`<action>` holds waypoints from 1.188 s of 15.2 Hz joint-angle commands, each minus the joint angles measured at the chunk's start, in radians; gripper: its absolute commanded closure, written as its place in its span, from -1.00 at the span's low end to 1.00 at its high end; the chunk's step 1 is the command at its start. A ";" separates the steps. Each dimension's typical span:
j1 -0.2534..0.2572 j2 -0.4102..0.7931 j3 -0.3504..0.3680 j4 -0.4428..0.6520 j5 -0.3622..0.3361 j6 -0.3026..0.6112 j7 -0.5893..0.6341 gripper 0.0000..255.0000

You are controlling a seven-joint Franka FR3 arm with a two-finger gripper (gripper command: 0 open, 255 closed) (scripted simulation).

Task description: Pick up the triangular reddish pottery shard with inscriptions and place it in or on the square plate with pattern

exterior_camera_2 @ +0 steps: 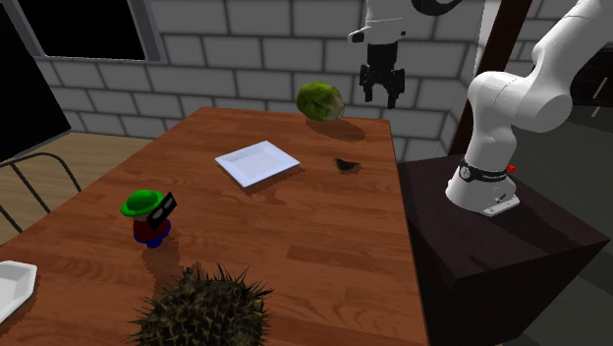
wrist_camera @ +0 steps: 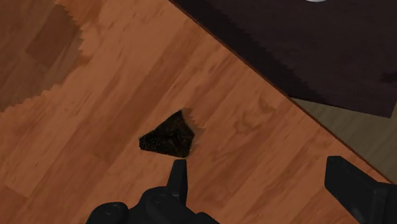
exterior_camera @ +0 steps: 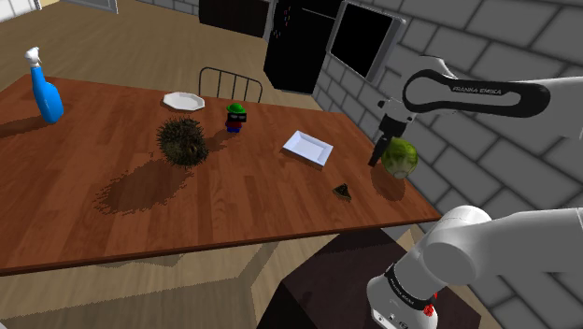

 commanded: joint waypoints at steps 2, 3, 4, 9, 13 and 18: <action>0.011 0.070 -0.085 -0.004 -0.018 0.097 -0.128 -1.00; 0.018 0.101 -0.114 -0.001 -0.018 0.131 -0.170 -1.00; 0.027 0.134 -0.144 0.004 -0.016 0.165 -0.214 -1.00; 0.099 0.333 -0.296 0.059 0.059 0.324 -0.462 -1.00; 0.175 0.538 -0.407 0.137 0.232 0.419 -0.721 -1.00; 0.185 0.673 -0.421 0.164 0.378 0.478 -0.875 -1.00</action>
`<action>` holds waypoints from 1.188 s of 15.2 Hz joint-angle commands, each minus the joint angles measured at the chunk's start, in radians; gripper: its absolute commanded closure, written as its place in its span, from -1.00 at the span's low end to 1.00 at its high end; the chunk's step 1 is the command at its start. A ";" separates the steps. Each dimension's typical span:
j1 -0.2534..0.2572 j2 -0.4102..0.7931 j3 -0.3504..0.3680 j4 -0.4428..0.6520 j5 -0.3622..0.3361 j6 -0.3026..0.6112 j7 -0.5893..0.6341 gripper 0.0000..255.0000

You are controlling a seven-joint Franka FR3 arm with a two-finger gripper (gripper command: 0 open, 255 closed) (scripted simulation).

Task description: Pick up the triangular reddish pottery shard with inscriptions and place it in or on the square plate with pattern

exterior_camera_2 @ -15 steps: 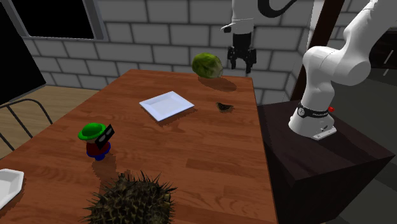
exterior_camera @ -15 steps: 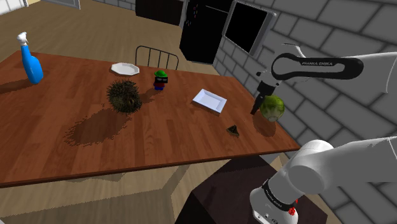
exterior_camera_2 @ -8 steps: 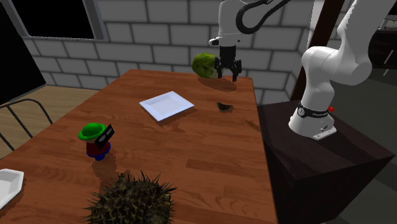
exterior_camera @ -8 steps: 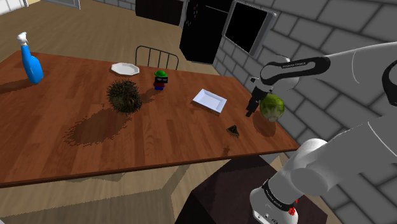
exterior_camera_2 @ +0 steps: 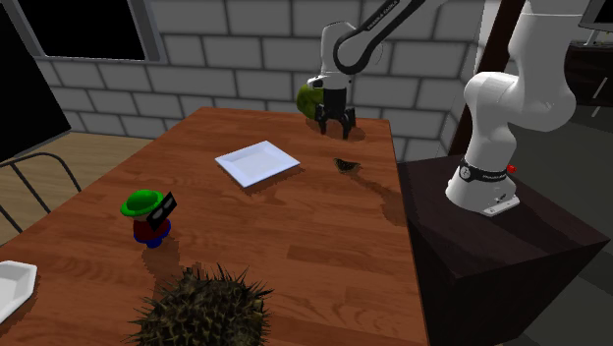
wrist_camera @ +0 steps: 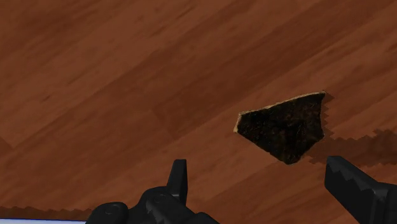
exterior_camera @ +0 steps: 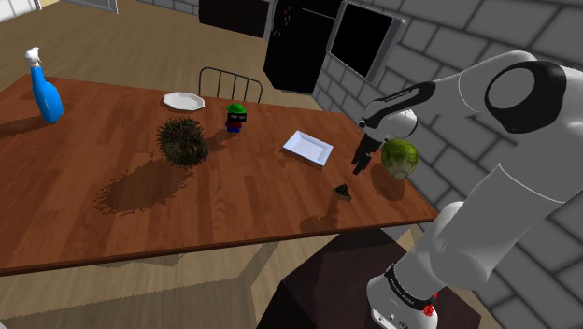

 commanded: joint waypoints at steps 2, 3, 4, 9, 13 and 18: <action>0.000 0.044 0.004 -0.012 0.052 0.040 -0.042 -1.00; 0.000 0.058 0.007 -0.016 0.069 0.051 -0.054 -1.00; -0.001 0.071 0.011 -0.019 0.085 0.063 -0.066 -1.00; -0.002 0.079 0.013 -0.021 0.095 0.069 -0.073 -1.00; -0.002 0.079 0.013 -0.021 0.095 0.069 -0.072 1.00; -0.002 0.079 0.013 -0.021 0.095 0.069 -0.072 1.00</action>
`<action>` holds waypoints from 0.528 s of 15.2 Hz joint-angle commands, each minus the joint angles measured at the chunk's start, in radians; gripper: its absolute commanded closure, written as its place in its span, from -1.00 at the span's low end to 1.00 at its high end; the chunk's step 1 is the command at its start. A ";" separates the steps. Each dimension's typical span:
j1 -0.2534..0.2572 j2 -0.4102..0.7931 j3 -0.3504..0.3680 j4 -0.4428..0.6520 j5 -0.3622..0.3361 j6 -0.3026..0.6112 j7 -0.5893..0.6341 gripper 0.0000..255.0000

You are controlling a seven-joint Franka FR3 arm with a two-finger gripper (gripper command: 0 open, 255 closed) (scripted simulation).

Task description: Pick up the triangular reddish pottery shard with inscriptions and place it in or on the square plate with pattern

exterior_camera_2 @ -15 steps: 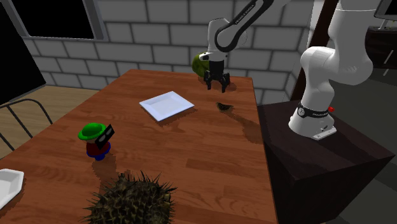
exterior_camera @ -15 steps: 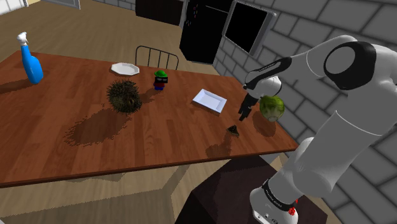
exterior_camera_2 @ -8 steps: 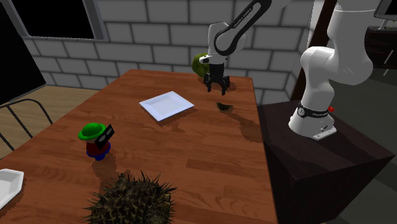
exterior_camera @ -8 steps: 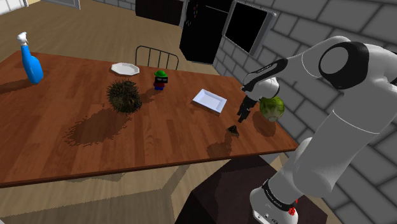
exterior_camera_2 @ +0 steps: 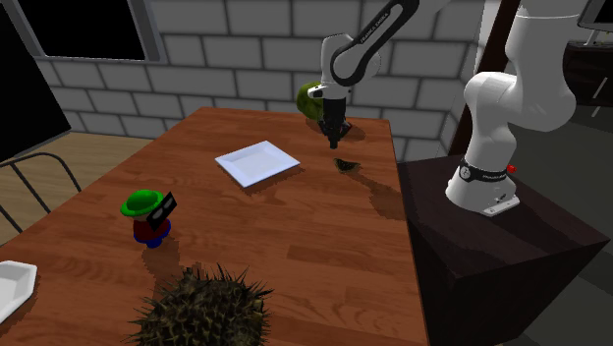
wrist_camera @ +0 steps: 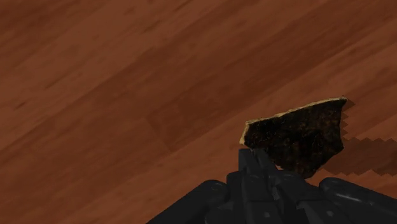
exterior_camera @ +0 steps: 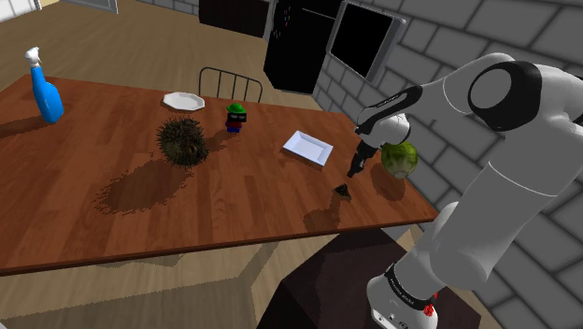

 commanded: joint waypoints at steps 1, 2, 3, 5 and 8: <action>0.000 0.000 0.000 0.000 0.000 0.000 0.000 1.00; 0.000 0.000 0.000 0.000 0.000 0.000 0.000 1.00; 0.000 0.000 0.000 0.000 0.000 0.000 0.000 1.00; 0.000 0.000 0.000 0.000 0.000 0.000 0.000 -1.00; 0.036 -0.064 0.035 -0.087 -0.077 0.050 -0.146 -1.00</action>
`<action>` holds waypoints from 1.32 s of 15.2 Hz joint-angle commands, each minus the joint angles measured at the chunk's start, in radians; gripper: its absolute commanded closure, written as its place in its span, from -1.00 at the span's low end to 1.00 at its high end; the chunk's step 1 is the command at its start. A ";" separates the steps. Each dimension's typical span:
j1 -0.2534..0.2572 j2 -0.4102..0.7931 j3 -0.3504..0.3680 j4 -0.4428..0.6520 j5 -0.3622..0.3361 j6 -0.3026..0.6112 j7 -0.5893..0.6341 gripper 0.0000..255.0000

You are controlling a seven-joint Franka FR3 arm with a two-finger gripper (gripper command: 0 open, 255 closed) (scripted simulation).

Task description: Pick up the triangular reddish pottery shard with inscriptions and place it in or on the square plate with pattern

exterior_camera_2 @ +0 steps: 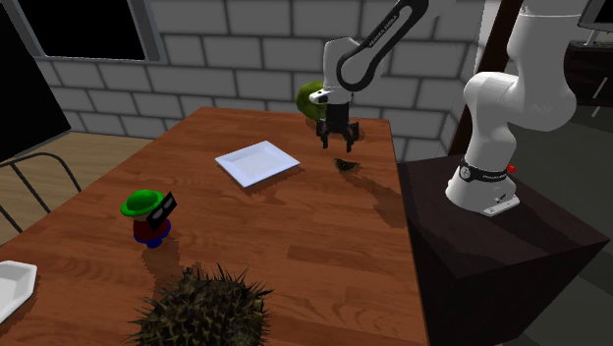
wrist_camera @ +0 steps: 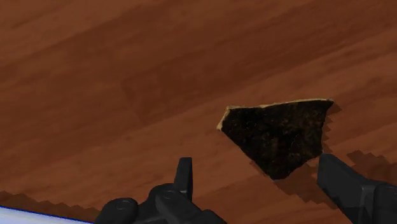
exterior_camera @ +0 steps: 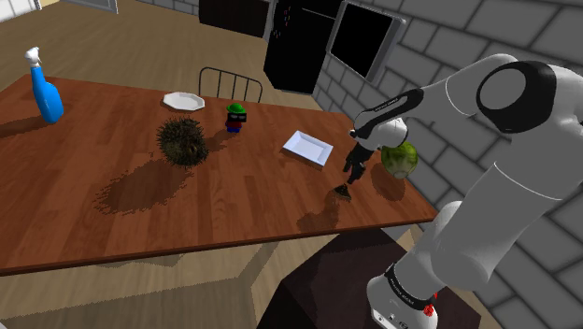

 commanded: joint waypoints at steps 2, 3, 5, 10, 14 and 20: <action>0.028 -0.071 0.028 -0.096 -0.090 0.052 -0.143 -1.00; 0.036 -0.098 0.036 -0.133 -0.125 0.071 -0.188 -1.00; 0.040 -0.084 0.037 -0.139 -0.108 0.087 -0.206 -1.00; 0.053 0.003 0.048 -0.148 0.011 0.155 -0.291 -1.00; 0.052 0.032 0.059 -0.148 0.054 0.175 -0.321 -1.00; 0.052 0.032 0.059 -0.148 0.054 0.175 -0.321 1.00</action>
